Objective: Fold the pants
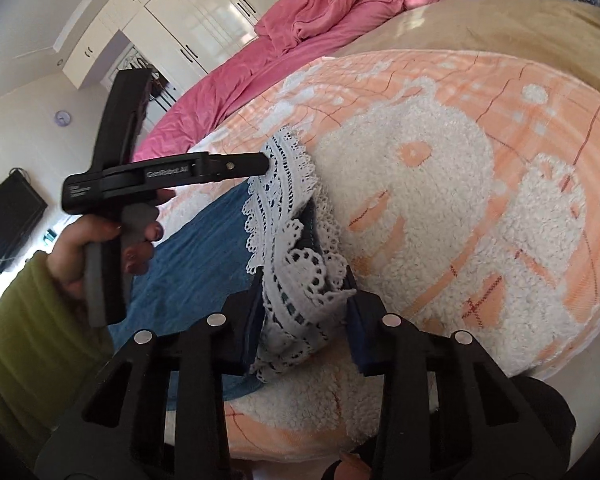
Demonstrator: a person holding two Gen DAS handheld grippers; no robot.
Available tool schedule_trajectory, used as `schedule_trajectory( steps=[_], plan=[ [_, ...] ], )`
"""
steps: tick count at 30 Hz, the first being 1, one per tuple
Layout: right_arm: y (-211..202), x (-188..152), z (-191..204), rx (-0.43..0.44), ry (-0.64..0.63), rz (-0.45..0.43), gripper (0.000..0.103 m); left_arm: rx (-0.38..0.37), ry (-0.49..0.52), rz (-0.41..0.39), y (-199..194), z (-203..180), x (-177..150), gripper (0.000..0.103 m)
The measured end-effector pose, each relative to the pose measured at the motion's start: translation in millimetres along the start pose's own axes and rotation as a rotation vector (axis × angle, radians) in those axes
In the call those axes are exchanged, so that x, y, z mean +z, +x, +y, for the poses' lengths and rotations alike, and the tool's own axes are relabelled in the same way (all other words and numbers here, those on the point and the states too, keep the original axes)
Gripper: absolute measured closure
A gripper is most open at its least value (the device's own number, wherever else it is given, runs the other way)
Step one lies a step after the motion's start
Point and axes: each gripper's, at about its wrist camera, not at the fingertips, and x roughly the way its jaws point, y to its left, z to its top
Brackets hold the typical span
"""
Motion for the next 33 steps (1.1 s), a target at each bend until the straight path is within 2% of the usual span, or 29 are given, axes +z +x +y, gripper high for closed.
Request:
schedule_trajectory(
  steps=[4,8,12,14,15,17,20,22,26,30,33],
  plan=[
    [5,2,1,0.009,-0.001,-0.003,0.073,-0.091,0.0,0.029,18,6,6,0.032],
    [12,3,5,0.01,-0.015,0.0,0.069,-0.164,-0.002,0.033,26,10,5,0.034],
    [14,3,7,0.004,-0.03,0.001,0.069,-0.229,-0.064,0.021,32,16,2,0.04],
    [14,2,8,0.002,-0.034,0.001,0.072,-0.263,-0.088,0.014,33,17,0,0.054],
    [14,1,8,0.008,-0.034,0.003,0.077,-0.266,-0.097,0.011,32,15,-2,0.056],
    [15,1,7,0.03,-0.033,0.01,0.082,-0.256,-0.109,0.01,30,12,-2,0.068],
    [15,1,9,0.043,-0.039,0.009,0.085,-0.237,-0.114,-0.008,23,8,-3,0.079],
    [13,1,12,0.063,-0.048,0.005,0.087,-0.238,-0.109,-0.039,13,9,-4,0.081],
    [7,0,24,0.095,-0.101,-0.024,0.087,-0.294,-0.16,-0.119,-17,22,-12,0.081],
    [-6,-4,61,0.141,-0.217,-0.051,0.087,-0.331,-0.191,-0.196,-54,40,-28,0.081],
    [-8,-8,100,0.196,-0.307,-0.045,0.087,-0.312,-0.198,-0.232,-81,52,-44,0.081]
  ],
)
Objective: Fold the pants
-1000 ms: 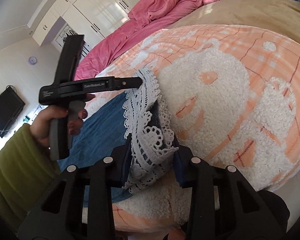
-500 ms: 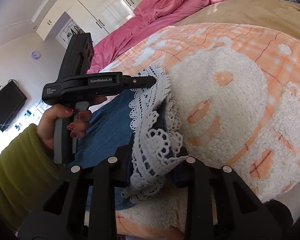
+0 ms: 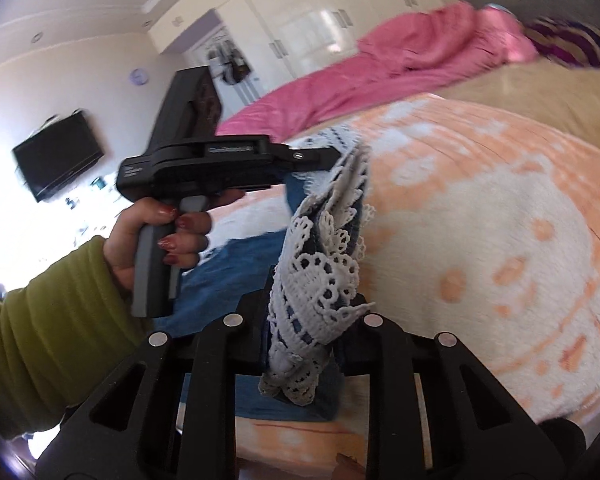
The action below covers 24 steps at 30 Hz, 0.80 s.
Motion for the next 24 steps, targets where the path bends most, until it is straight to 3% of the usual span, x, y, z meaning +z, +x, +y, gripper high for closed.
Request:
schedule_trajectory(
  steps=[6,9,10,12,14,15,19,24],
  plan=[
    [37,4,59,0.069,-0.115,0.074,0.087,0.062,-0.068,-0.047,-52,31,-25,0.078],
    [61,-9,76,0.073,-0.173,0.148,0.087,0.07,-0.165,-0.053,-64,55,-46,0.072],
    [70,-18,80,0.066,-0.195,0.19,0.087,0.082,-0.202,-0.054,-67,63,-53,0.069],
    [82,-31,82,0.068,-0.206,0.248,0.087,0.117,-0.292,-0.052,-75,78,-68,0.052],
    [87,-38,85,0.071,-0.22,0.276,0.086,0.07,-0.396,-0.075,-88,90,-83,0.015],
    [88,-39,89,0.067,-0.242,0.279,0.085,0.039,-0.449,-0.099,-96,96,-91,0.01],
    [89,-35,109,0.073,-0.303,0.267,0.081,-0.071,-0.653,-0.186,-119,119,-121,0.008],
    [100,-60,137,0.09,-0.444,0.33,0.063,-0.14,-0.708,-0.206,-125,131,-134,0.008]
  ],
)
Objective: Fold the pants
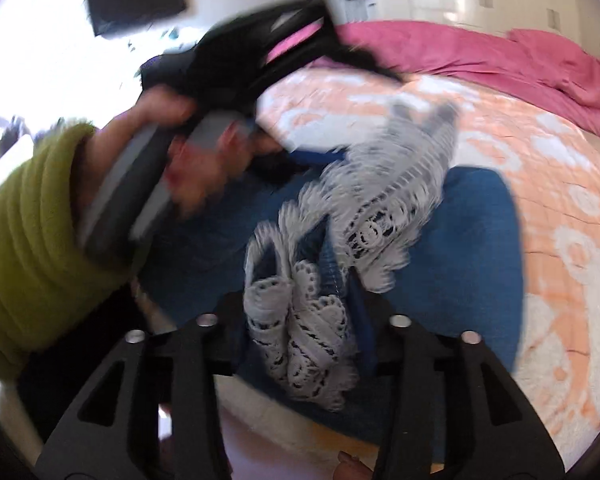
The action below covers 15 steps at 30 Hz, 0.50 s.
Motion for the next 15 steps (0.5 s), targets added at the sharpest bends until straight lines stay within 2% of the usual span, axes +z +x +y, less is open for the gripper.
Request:
schedule_trajectory(
  steps=[3,5,7,9,10,11,13,15],
  plan=[
    [-2,-6,3,0.063,0.008,0.011,0.046,0.027,0.02,0.008,6,-3,-2,0.008],
    [-13,-6,1,0.095,0.028,-0.017,0.042,0.043,0.032,0.014,8,-4,-1,0.008],
    [-28,-4,-8,0.083,0.049,-0.061,0.035,0.057,0.045,0.013,9,-4,-2,0.009],
    [-41,0,-23,0.067,0.096,-0.103,0.034,0.072,0.055,0.008,11,-4,-2,0.01],
    [-47,1,-31,0.061,0.125,-0.118,0.033,0.082,0.062,0.006,13,-6,-3,0.013],
    [-50,2,-37,0.052,0.152,-0.127,0.032,0.102,0.071,0.004,14,-8,-3,0.023],
    [-55,8,-61,0.014,0.218,-0.14,0.029,0.161,0.109,0.011,19,-13,-3,0.036],
    [-57,12,-80,-0.055,0.268,-0.129,0.028,0.211,0.138,0.011,22,-15,-3,0.044]
  ],
)
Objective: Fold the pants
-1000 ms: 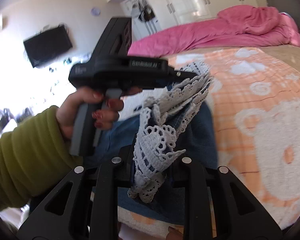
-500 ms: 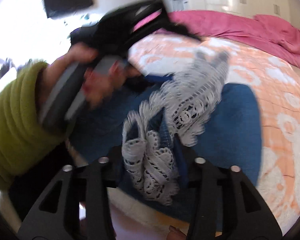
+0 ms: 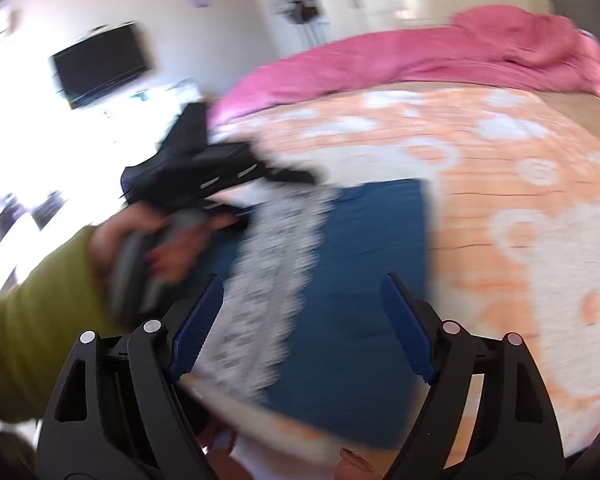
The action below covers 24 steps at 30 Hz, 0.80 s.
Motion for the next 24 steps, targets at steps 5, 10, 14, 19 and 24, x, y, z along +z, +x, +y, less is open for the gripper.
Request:
schedule_trajectory(
  steps=[5,10,14,19,24],
  plan=[
    [26,24,-38,-0.057,0.134,0.064,0.027,0.082,0.094,-0.001,-2,-12,1,0.084],
    [68,49,-61,-0.054,0.229,0.113,0.027,0.127,0.174,-0.036,-15,-23,4,0.085],
    [101,64,-65,-0.095,0.188,0.146,0.027,0.214,0.233,-0.067,-24,-21,6,0.085],
    [132,60,-57,-0.201,0.095,0.206,0.027,0.32,0.192,-0.002,-4,-4,7,0.077],
    [137,53,-44,-0.291,0.003,0.21,0.027,0.339,0.2,0.001,-6,-5,8,0.068]
  ],
)
